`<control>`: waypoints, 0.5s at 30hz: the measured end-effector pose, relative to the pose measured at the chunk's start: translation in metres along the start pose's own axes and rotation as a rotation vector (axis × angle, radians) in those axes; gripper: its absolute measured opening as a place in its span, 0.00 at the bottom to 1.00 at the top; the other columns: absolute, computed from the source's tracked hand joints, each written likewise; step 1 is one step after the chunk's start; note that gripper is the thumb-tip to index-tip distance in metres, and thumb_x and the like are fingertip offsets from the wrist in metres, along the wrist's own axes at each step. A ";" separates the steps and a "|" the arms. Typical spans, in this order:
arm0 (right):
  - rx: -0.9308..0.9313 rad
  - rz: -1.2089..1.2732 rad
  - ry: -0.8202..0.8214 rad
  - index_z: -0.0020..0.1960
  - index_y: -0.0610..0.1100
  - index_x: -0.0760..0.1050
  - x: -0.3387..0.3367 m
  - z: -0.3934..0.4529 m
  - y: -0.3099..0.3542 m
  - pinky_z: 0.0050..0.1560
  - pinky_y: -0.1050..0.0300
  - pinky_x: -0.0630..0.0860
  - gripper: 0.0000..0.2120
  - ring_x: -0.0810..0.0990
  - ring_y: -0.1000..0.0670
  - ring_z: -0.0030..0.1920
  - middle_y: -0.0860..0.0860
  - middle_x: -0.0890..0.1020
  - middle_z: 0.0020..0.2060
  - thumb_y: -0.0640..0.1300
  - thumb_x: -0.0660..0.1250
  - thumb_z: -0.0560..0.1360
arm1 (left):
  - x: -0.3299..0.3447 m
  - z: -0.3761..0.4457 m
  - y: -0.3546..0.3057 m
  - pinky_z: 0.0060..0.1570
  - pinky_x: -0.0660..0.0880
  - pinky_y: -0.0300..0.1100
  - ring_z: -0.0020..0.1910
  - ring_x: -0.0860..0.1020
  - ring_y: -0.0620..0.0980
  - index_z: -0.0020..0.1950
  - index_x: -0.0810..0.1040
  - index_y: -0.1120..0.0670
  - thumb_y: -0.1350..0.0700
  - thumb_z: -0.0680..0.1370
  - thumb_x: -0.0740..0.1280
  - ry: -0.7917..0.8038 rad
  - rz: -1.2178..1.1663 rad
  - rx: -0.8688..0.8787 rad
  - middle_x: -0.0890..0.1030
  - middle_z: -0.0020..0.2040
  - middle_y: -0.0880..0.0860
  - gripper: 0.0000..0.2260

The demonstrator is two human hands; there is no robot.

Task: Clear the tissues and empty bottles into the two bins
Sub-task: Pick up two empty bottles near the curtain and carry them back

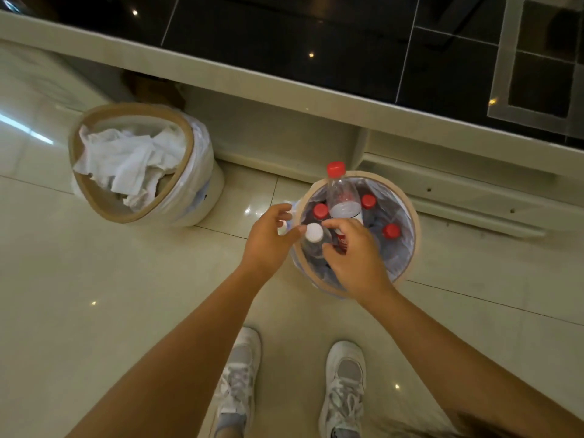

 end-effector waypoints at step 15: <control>0.263 -0.901 0.336 0.71 0.48 0.60 0.102 0.060 0.015 0.69 0.37 0.56 0.26 0.68 0.39 0.65 0.41 0.73 0.63 0.50 0.61 0.75 | -0.144 0.066 0.070 0.73 0.47 0.55 0.77 0.44 0.56 0.77 0.38 0.55 0.43 0.74 0.68 -0.114 0.829 0.043 0.42 0.78 0.57 0.46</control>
Point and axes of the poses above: each hand's wrist, its own z-axis towards the middle knuckle, its own x-axis out of the palm, y = z × x, the point moved 8 cm from there along z, towards the middle knuckle
